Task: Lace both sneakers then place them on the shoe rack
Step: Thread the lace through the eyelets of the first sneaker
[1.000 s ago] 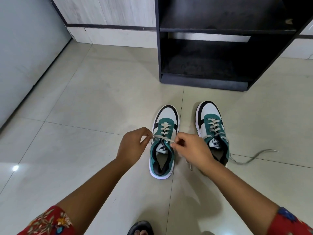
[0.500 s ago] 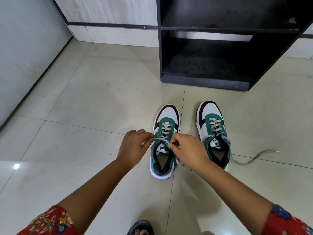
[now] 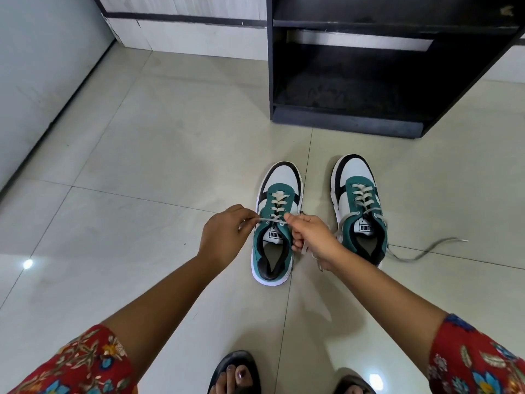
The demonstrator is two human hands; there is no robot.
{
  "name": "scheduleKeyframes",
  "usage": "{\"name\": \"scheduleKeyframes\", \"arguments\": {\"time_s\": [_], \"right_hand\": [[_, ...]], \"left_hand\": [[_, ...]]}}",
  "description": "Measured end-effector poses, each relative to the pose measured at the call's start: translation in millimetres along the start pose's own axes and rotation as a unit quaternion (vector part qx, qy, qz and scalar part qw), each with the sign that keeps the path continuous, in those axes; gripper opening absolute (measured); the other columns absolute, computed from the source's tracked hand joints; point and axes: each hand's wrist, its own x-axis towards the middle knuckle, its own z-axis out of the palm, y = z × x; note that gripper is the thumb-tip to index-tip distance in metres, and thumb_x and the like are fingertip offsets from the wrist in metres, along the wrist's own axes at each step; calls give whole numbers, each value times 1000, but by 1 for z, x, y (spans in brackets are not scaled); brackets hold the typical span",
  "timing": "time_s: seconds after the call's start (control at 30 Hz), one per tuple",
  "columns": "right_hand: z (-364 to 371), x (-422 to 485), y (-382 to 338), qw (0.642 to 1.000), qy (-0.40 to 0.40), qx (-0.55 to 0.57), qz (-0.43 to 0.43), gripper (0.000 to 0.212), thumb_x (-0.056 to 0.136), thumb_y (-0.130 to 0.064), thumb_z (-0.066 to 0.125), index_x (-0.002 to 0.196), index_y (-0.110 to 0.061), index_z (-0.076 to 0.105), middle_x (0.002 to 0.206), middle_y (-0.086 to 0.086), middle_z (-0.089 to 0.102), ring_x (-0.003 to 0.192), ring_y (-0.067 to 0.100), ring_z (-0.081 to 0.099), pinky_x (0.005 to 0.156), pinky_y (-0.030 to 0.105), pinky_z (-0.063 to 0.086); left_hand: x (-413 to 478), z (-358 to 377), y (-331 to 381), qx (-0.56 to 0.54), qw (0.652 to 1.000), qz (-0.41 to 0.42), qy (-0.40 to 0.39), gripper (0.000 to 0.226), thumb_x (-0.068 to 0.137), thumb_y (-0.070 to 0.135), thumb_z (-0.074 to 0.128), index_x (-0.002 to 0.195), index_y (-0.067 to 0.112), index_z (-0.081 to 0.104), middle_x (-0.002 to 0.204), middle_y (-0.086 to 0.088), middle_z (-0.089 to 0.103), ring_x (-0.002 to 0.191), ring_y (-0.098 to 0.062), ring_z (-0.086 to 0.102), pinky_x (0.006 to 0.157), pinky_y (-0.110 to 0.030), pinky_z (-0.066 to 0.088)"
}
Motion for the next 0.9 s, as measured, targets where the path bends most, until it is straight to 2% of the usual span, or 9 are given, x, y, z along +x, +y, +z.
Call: {"name": "scheduleKeyframes", "arguments": {"time_s": [0.1, 0.23, 0.43, 0.53, 0.67, 0.73, 0.8, 0.83, 0.9], "right_hand": [[-1, -1, 7, 998, 5, 66, 15, 41, 95, -22, 48, 56, -17, 37, 39, -8, 34, 39, 10, 33, 47, 23, 40], [-1, -1, 13, 990, 24, 135, 26, 34, 95, -19, 48, 61, -15, 49, 42, -6, 33, 38, 9, 34, 46, 23, 43], [1, -4, 12, 990, 29, 133, 28, 35, 95, -19, 48, 60, -15, 47, 46, -4, 32, 38, 9, 35, 48, 22, 43], [2, -5, 11, 988, 30, 148, 31, 34, 96, -18, 47, 62, -14, 49, 41, -5, 36, 36, 8, 36, 46, 21, 43], [3, -5, 10, 988, 30, 150, 31, 34, 96, -19, 48, 62, -15, 51, 38, -7, 36, 36, 9, 36, 51, 25, 41], [-2, -4, 11, 991, 16, 134, 22, 35, 95, -22, 48, 60, -18, 52, 43, -5, 37, 44, 11, 39, 57, 28, 40], [-5, -4, 9, 994, 15, 108, -7, 30, 96, -25, 46, 68, -18, 55, 54, -4, 45, 56, 13, 45, 62, 26, 41], [-5, -5, 8, 994, 17, 106, -27, 29, 97, -26, 45, 70, -18, 55, 62, -3, 50, 63, 13, 48, 65, 25, 41], [0, -7, 3, 989, 12, 129, -67, 33, 98, -24, 41, 69, -18, 56, 78, -1, 58, 75, 11, 53, 71, 25, 39]], "left_hand": [[-3, -1, -5, 15, 1000, 8, 4, 19, 90, 31, 56, 91, 21, 72, 82, 4, 69, 71, -17, 60, 54, -13, 32], [-5, -1, -11, -5, 1000, -17, 1, 18, 90, 28, 55, 90, 22, 72, 83, 5, 69, 74, -15, 60, 55, -14, 32], [-6, 0, -10, -36, 998, -52, -9, 18, 90, 28, 55, 89, 22, 72, 84, 4, 69, 76, -15, 58, 60, -21, 38], [-7, 2, -10, -46, 998, -51, -13, 18, 90, 28, 55, 89, 22, 72, 85, 4, 69, 77, -14, 59, 60, -21, 38], [2, -2, -14, -73, 992, -75, -77, 16, 90, 30, 55, 80, 23, 66, 83, 2, 68, 80, -18, 60, 67, -29, 42], [5, -7, -19, -127, 979, -108, -114, 20, 91, 30, 52, 73, 24, 56, 79, -1, 63, 78, -21, 60, 71, -33, 41], [6, -11, -18, -219, 958, -148, -113, 24, 95, 26, 45, 75, 19, 55, 81, -6, 60, 72, -21, 59, 75, -34, 41], [7, -13, -13, -284, 936, -173, -114, 27, 96, 25, 41, 79, 16, 60, 84, -8, 60, 67, -19, 60, 74, -33, 42], [11, -15, -1, -430, 863, -220, -148, 39, 98, 29, 34, 90, 13, 69, 86, -9, 63, 58, -17, 58, 68, -30, 45]]}}
